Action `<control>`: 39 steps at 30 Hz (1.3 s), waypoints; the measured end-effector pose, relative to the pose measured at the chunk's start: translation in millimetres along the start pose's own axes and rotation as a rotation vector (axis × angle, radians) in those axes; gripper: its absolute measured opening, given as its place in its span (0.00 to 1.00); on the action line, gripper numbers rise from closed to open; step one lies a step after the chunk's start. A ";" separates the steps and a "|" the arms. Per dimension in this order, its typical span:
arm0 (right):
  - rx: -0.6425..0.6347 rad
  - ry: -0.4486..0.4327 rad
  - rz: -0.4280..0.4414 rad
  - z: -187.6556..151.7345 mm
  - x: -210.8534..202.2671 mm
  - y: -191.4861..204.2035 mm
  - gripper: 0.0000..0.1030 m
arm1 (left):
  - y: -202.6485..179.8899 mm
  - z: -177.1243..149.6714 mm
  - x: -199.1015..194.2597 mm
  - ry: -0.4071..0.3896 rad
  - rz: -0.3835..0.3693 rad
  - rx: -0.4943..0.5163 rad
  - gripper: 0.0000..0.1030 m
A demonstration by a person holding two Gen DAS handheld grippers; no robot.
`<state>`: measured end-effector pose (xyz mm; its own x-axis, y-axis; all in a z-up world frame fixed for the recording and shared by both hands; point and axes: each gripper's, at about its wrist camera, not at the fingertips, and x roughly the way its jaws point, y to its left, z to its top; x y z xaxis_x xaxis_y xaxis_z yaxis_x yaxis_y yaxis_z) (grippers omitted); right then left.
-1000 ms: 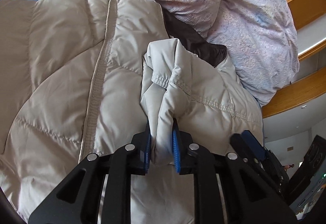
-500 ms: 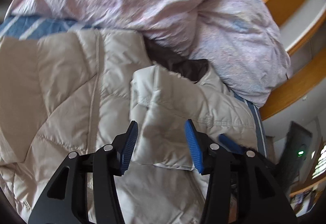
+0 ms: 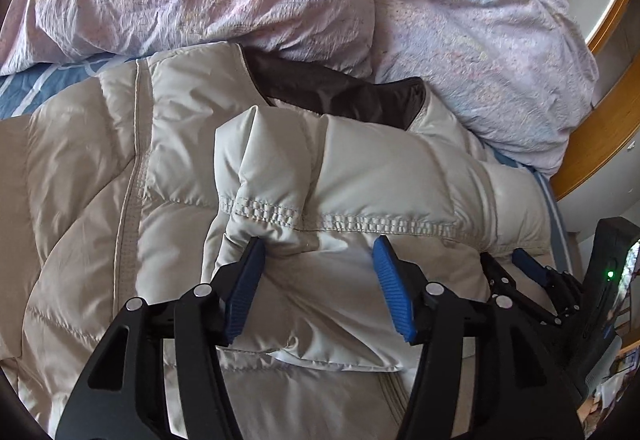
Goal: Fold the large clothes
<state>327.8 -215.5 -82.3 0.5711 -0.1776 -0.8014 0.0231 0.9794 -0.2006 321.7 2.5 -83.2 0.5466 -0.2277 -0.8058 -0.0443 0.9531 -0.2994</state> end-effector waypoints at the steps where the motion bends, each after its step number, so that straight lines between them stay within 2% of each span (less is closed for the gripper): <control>1: 0.001 -0.005 0.002 -2.3 0.6 -0.9 0.50 | 0.3 -0.6 1.7 -0.002 0.009 0.001 0.57; 5: 0.017 -0.008 0.033 -1.1 -3.0 -9.2 0.50 | -3.7 -4.4 2.0 -0.012 0.053 0.032 0.57; 9: 0.054 -0.047 0.121 -2.0 -31.4 -14.6 0.50 | -3.7 -8.5 -12.2 -0.035 0.065 0.052 0.57; 12: -0.025 0.005 0.083 -8.1 -22.0 0.5 0.52 | 0.2 -8.0 -5.0 -0.021 0.078 0.036 0.57; 16: -0.057 0.003 0.045 -10.1 -14.4 9.3 0.53 | -6.9 -9.0 0.3 -0.020 0.123 0.078 0.57; 18: -0.033 0.009 0.057 -9.3 -21.6 4.5 0.53 | -6.1 -11.2 -11.0 -0.015 0.108 0.074 0.57; 21: -0.017 -0.044 0.078 -13.9 -46.9 4.1 0.53 | 4.9 -19.7 -52.1 -0.040 0.015 0.050 0.58; 24: -0.014 -0.070 0.136 -19.4 -68.1 10.9 0.56 | 38.9 -36.5 -104.8 -0.072 -0.077 -0.045 0.67; 27: -0.008 -0.074 0.220 -22.2 -84.8 18.6 0.59 | 85.5 -63.3 -150.9 -0.099 -0.125 -0.159 0.71; 30: -0.016 -0.083 0.266 -26.6 -99.7 28.5 0.61 | 142.7 -87.7 -186.0 -0.125 -0.094 -0.269 0.77; 33: -0.042 -0.104 0.285 -31.9 -114.2 41.2 0.63 | 201.6 -118.0 -213.7 -0.150 -0.050 -0.401 0.77; 39: -0.054 -0.123 0.331 -38.5 -129.2 52.3 0.65 | 298.5 -166.6 -245.6 -0.243 0.109 -0.713 0.77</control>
<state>223.6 -145.0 -10.9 0.6347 0.1645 -0.7551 -0.2211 0.9749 0.0265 34.9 309.7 -59.8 0.6733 -0.0108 -0.7393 -0.5932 0.5890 -0.5488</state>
